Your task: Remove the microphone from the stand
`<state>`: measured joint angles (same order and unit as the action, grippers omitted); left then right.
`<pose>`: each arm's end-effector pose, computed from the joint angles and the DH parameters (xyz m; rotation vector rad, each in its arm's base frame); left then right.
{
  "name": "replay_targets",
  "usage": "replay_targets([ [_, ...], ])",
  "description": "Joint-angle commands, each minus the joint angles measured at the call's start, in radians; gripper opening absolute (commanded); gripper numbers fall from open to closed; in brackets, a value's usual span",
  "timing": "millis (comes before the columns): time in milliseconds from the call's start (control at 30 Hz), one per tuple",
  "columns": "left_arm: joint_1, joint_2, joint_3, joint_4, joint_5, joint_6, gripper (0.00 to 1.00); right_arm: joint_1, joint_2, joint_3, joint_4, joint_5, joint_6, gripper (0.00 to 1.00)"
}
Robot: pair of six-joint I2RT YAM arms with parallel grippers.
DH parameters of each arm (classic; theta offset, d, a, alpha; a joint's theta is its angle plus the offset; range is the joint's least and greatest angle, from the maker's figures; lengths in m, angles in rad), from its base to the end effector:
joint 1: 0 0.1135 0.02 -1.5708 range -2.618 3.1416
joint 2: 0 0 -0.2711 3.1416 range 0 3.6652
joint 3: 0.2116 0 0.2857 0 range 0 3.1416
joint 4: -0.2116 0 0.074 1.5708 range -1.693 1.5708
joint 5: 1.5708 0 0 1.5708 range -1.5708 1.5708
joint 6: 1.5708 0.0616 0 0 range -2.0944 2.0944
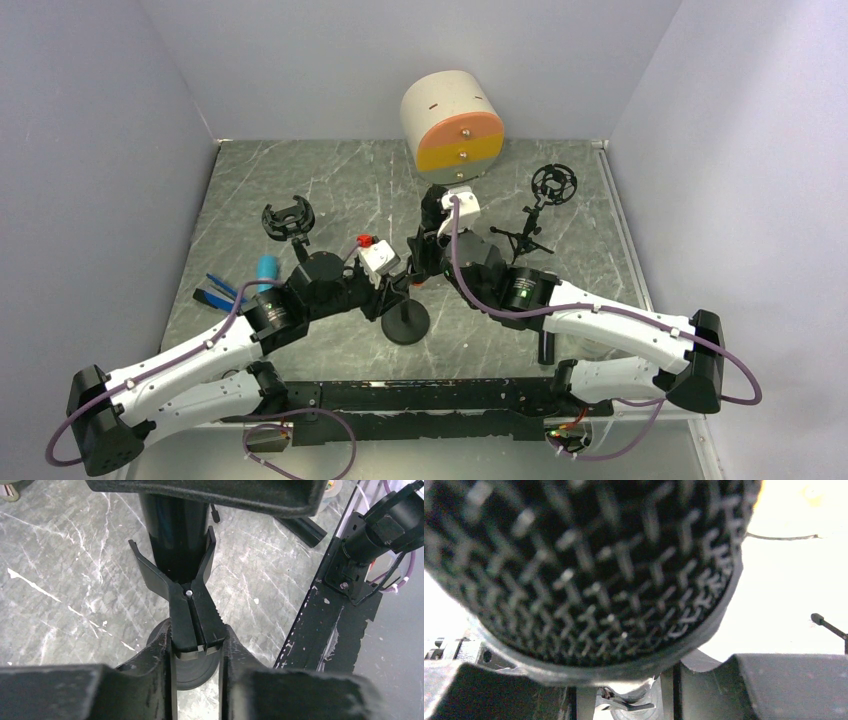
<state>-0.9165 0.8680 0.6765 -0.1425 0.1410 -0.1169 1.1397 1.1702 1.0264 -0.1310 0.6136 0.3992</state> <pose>0.1501 -0.2099 0.2818 0.8657 1.7922 -0.8208 0.1655 0.2750 0.3487 -0.2455 1.8098 0.5313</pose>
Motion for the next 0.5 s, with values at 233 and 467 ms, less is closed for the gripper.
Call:
replay_targets([
  [233,0.002,-0.006,0.038,-0.007,-0.026,0.011,0.03,-0.025,-0.045,0.027,0.009,0.058,-0.009,0.41],
  [467,0.002,-0.002,0.023,0.047,-0.12,-0.006,0.02,-0.101,-0.066,0.026,-0.093,0.084,0.001,0.41],
])
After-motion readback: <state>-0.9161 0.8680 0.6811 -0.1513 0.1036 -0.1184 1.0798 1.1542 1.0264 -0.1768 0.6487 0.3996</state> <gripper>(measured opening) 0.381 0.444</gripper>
